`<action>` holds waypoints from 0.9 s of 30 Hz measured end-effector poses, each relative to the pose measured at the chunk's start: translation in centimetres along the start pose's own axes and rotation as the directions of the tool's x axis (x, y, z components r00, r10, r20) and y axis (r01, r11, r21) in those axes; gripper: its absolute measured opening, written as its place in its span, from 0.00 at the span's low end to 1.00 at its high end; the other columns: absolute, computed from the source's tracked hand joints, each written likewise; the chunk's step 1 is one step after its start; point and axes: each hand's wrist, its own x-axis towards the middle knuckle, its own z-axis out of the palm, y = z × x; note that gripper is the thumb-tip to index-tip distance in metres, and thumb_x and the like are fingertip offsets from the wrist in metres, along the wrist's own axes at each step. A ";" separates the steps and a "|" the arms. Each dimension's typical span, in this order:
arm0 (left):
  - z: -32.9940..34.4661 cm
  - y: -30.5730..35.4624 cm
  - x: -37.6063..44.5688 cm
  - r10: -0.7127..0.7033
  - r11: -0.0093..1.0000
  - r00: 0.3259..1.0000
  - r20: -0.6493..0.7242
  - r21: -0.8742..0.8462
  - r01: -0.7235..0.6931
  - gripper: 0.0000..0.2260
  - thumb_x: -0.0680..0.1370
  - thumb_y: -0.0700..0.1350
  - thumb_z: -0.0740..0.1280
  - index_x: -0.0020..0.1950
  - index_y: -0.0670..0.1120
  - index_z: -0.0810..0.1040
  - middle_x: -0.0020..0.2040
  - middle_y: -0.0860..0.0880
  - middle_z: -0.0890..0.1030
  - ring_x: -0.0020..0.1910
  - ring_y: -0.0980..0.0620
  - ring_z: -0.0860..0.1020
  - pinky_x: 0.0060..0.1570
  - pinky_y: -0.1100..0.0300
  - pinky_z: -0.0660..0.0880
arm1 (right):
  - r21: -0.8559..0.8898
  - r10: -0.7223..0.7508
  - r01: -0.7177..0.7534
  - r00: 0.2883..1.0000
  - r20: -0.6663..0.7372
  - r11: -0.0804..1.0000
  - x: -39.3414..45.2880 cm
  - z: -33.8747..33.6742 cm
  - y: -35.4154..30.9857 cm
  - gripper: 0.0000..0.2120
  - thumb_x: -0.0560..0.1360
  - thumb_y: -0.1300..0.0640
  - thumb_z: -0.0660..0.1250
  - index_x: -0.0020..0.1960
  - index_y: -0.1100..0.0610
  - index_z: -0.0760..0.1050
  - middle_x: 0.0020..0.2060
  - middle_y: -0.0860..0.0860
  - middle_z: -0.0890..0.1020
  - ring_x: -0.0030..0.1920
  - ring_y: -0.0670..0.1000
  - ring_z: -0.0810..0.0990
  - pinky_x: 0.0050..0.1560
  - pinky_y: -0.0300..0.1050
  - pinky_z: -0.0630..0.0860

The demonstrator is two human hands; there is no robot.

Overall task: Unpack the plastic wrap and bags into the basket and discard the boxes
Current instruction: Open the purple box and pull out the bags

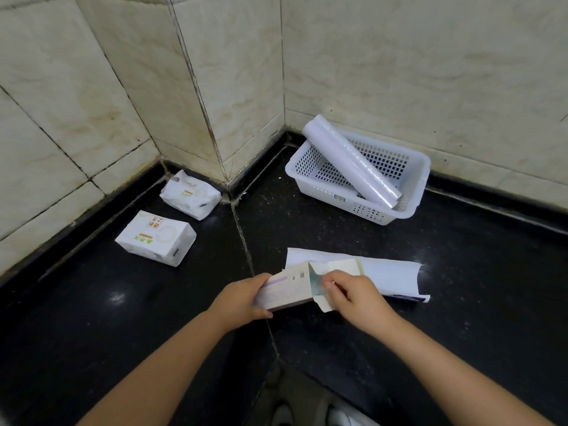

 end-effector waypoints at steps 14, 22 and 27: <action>-0.2 -0.2 0.0 0.008 1.000 0.999 0.040 -0.023 -0.007 0.27 0.70 0.50 0.72 0.66 0.51 0.67 0.62 0.50 0.77 0.59 0.51 0.75 0.57 0.58 0.71 | -0.126 0.047 -0.039 0.997 0.062 0.991 1.7 0.6 0.0 0.28 0.75 0.49 0.63 0.71 0.56 0.62 0.69 0.52 0.69 0.70 0.50 0.63 0.68 0.40 0.62; 0.0 0.4 0.2 0.025 0.998 1.000 -0.004 0.062 -0.025 0.28 0.73 0.50 0.69 0.70 0.51 0.63 0.67 0.51 0.74 0.62 0.51 0.74 0.61 0.59 0.70 | -0.164 0.296 -0.269 0.938 0.179 0.949 3.8 0.0 -0.7 0.22 0.73 0.49 0.65 0.64 0.57 0.69 0.58 0.55 0.78 0.61 0.54 0.72 0.54 0.44 0.71; -0.4 1.5 0.6 0.034 0.994 0.999 0.022 0.103 -0.036 0.27 0.74 0.50 0.68 0.70 0.50 0.63 0.68 0.49 0.72 0.64 0.49 0.73 0.63 0.57 0.69 | -0.220 0.390 -0.334 0.869 0.303 0.916 4.6 -0.2 -0.7 0.05 0.73 0.57 0.64 0.44 0.57 0.76 0.46 0.53 0.80 0.48 0.54 0.77 0.46 0.42 0.74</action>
